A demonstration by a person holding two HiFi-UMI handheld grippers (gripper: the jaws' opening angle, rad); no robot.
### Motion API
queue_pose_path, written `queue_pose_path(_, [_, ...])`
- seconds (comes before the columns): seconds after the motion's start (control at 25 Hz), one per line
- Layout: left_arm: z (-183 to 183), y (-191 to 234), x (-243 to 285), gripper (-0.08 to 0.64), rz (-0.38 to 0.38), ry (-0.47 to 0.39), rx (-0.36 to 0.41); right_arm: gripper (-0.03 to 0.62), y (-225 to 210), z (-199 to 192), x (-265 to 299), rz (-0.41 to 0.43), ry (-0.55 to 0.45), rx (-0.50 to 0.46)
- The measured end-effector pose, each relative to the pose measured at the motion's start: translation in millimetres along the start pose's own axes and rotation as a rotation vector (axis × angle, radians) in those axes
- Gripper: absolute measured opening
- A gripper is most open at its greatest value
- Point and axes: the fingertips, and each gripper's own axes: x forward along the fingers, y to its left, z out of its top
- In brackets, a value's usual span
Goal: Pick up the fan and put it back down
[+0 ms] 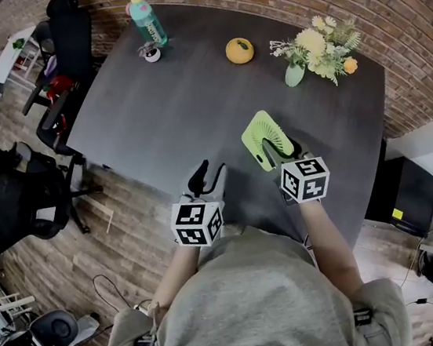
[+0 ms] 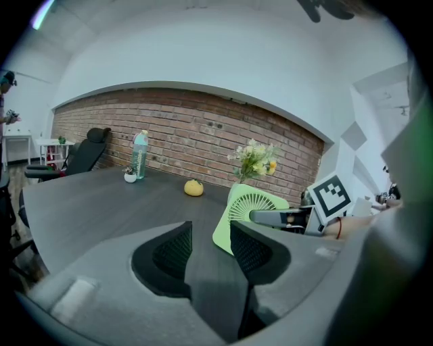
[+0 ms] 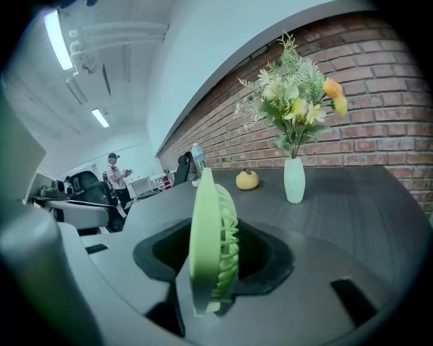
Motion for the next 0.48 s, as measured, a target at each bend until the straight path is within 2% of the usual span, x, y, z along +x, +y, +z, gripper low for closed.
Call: queue_pose_path(0.48, [14,40,-2,0.167,-0.038,-0.001,0.009,0.187,30,17,18,-0.035,-0.021,0.002])
